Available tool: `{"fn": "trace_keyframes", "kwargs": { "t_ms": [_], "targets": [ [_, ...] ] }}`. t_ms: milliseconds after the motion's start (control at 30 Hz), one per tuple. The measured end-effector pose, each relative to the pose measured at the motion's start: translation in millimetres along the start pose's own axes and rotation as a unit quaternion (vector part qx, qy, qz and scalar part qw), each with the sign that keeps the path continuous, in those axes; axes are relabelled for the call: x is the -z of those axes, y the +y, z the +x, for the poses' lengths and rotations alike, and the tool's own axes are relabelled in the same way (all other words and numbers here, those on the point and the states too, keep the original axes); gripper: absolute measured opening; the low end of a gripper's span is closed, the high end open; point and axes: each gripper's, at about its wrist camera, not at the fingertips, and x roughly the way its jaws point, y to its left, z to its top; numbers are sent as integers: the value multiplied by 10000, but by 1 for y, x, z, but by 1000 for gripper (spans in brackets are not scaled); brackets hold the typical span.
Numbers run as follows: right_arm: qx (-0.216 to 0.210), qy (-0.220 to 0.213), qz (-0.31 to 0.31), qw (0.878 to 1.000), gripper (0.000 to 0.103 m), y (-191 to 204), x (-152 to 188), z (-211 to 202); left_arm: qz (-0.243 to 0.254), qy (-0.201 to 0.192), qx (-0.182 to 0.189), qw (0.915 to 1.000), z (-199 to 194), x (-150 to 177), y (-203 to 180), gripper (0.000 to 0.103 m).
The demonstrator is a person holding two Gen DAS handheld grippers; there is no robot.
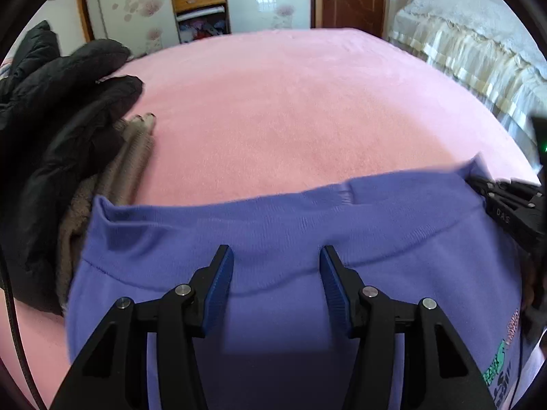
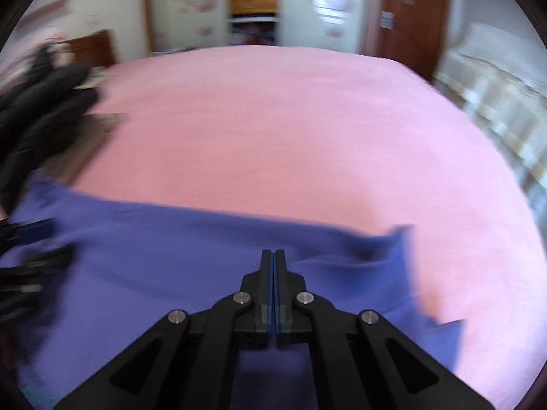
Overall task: Fold large clothes
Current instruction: 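Lower the hem onto the hood and open both grippers, then press the folded hoodie flat with both grippers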
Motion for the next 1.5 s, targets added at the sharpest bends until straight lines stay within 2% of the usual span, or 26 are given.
{"fn": "trace_keyframes", "kwargs": {
  "t_ms": [33,67,133,200,300,400,500,633,733,900,1033,1067,1167,1233,1333,1400,1467,1500],
  "targets": [
    [75,161,108,9998,0,-13,2,9,-57,-15,103,9999,-2,0,4,53],
    [-192,316,417,9984,0,-31,6,16,-84,-10,153,9998,-1,-1,9,54],
    [-332,268,681,9968,0,-45,10,14,-69,-22,288,9996,-1,0,14,54],
    [-116,193,630,9978,0,-45,14,8,-121,-115,420,9990,-8,1,18,54],
    [-109,186,703,9973,0,-48,23,6,-79,-339,593,9976,-23,6,23,54],
    [-38,133,788,9968,0,-51,26,3,106,-402,209,9989,-34,12,25,52],
    [-65,148,937,9955,0,-60,26,5,-46,-465,235,9986,-46,18,41,52],
    [-103,-24,1017,9948,0,-68,23,-13,-223,-221,-158,9994,-48,29,65,52],
    [-394,-284,966,9941,0,-62,25,-51,-358,-94,-276,9989,-53,44,81,52],
    [-1167,-733,674,9882,3,-28,56,-134,-649,-308,-142,9973,-88,79,84,52],
    [-1929,-715,615,9767,3,6,94,-169,-857,-631,187,9941,-122,116,56,52],
    [-2112,-692,590,9732,3,18,103,-175,-799,-706,336,9937,-130,125,44,52],
    [-2336,-859,335,9680,3,50,122,-188,-528,-1030,399,9925,-145,143,6,52],
    [-2346,-951,166,9673,3,67,129,-191,-425,-1122,274,9924,-142,148,-6,52],
    [-2091,-881,-98,9739,3,84,136,-179,-419,-983,-106,9942,-123,148,-5,53],
    [-1859,-733,-144,9797,3,75,139,-164,-495,-863,-255,9947,-115,151,9,54],
    [-1356,-596,-53,9890,3,53,143,-151,-540,-834,-568,9934,-113,153,22,54],
    [-1171,-519,33,9918,3,41,144,-145,-586,-763,-842,9918,-112,157,35,54]
  ]
}}
